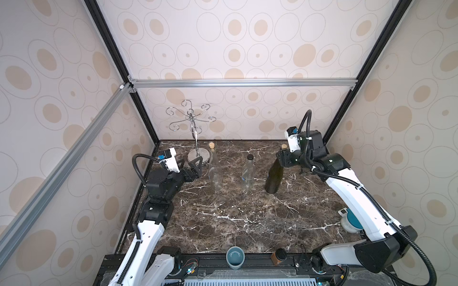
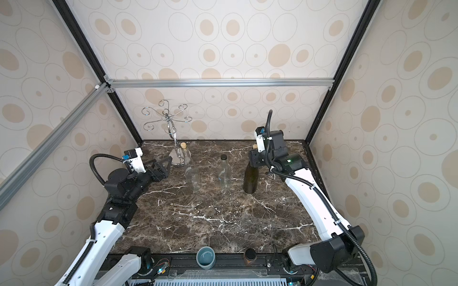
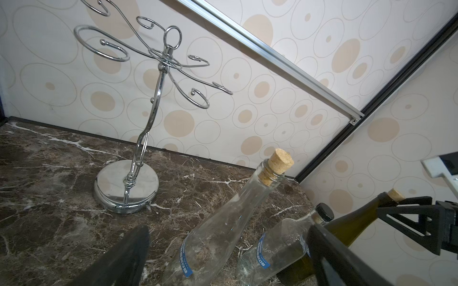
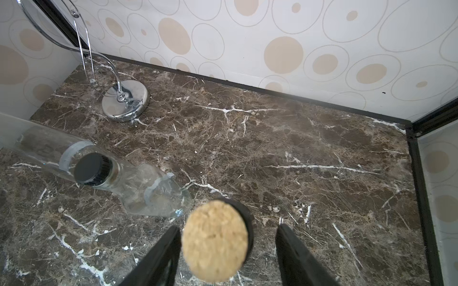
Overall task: Remove the label from the bottle
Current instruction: Pick up the bottle from the center of the board.
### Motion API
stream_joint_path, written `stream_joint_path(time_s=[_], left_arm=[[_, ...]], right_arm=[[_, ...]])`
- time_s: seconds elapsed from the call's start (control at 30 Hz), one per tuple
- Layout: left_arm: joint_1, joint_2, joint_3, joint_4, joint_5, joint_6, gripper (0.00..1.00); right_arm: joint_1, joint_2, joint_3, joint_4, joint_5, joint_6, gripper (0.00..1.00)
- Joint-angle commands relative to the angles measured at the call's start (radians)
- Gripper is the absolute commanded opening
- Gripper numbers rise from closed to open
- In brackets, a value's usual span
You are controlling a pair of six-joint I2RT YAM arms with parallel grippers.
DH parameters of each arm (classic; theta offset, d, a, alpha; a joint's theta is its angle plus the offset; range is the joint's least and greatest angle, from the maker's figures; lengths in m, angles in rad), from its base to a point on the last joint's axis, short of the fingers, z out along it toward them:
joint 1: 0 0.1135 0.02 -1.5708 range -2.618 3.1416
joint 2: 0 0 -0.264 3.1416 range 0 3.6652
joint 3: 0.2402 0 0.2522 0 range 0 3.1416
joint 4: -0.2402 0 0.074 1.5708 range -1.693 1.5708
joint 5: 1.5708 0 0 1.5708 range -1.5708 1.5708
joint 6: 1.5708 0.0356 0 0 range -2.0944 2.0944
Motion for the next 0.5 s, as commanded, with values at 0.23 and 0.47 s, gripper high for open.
stream_joint_path(time_s=[0.23,0.47], left_arm=[[-0.01,0.003,0.03,-0.002,-0.021,0.019,1.0],[-0.012,0.007,0.029,-0.01,-0.027,0.021,1.0]], right_arm=[[0.007,0.038,0.03,0.029,0.0,-0.014,0.54],[0.008,0.04,0.025,0.032,-0.001,-0.017,0.44]])
